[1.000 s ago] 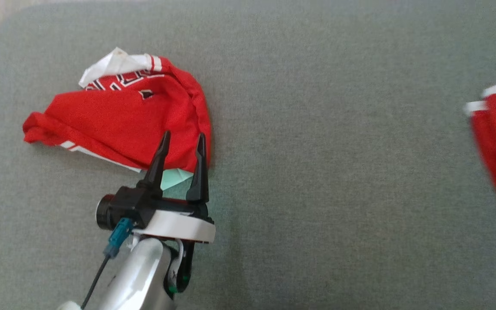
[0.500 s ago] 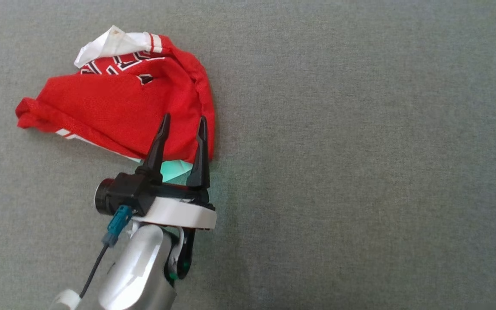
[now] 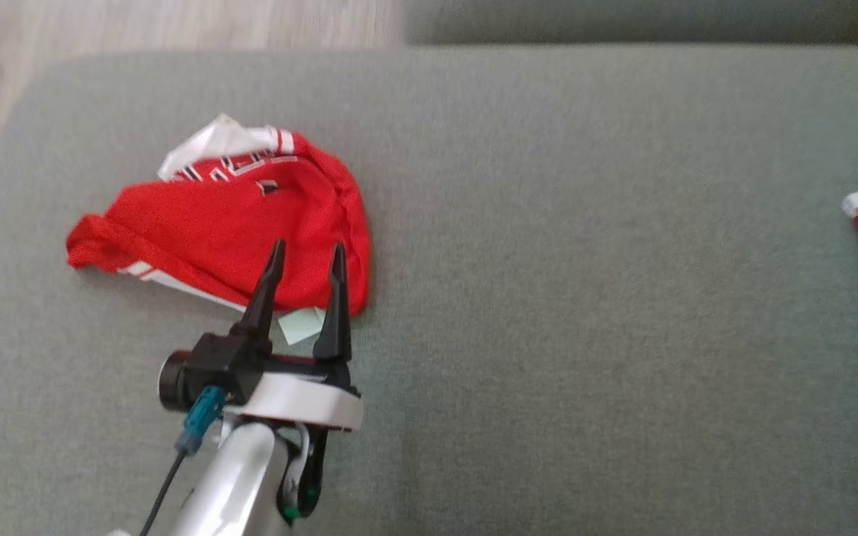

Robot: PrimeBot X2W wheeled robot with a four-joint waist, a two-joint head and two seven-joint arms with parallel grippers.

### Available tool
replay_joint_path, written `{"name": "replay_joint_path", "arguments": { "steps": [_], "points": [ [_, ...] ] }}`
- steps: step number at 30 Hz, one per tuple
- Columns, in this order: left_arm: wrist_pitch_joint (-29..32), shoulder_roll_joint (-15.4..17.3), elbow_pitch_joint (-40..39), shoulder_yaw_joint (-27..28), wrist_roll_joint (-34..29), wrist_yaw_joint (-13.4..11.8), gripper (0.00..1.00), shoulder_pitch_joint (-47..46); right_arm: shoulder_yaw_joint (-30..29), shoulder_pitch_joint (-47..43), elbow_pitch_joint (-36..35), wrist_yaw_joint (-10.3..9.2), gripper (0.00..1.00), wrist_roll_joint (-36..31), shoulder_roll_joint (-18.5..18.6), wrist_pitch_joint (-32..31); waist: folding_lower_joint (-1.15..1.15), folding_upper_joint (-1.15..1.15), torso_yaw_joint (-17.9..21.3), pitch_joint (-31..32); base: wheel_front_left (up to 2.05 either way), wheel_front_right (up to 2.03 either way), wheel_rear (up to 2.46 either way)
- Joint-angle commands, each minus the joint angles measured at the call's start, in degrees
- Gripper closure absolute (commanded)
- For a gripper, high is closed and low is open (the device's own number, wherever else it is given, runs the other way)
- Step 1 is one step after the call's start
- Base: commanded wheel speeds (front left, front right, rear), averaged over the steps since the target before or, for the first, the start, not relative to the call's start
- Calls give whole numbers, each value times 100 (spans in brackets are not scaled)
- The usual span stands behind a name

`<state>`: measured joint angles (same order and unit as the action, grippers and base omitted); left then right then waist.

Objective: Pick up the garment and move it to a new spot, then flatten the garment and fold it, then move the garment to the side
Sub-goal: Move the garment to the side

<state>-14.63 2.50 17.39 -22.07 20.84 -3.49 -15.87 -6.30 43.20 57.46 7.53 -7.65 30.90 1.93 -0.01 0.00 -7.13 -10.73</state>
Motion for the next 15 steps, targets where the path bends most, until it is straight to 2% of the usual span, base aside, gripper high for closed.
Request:
{"name": "replay_joint_path", "arguments": {
  "steps": [1,5,9,11,15],
  "points": [
    [-37,38,-131,235,-93,22,0,-60,-50,-109,-321,-4,0,8,-86,173,1,0,55,401,0,0,0],
    [-37,38,-82,432,-194,69,0,82,-319,-485,-1112,-4,0,225,-989,646,1,0,98,827,0,0,0],
    [-37,38,-41,544,-244,129,0,258,-202,-1105,-2004,-4,0,695,-1785,973,1,0,108,1096,0,0,0],
    [-37,38,-36,597,-262,144,0,365,-24,-1462,-2423,-4,0,937,-2085,1050,1,0,112,1178,0,0,0],
    [-37,38,-13,637,-266,150,0,561,284,-2228,-3128,-4,0,1361,-2399,1180,1,0,91,1271,0,0,0]
  ]
}}
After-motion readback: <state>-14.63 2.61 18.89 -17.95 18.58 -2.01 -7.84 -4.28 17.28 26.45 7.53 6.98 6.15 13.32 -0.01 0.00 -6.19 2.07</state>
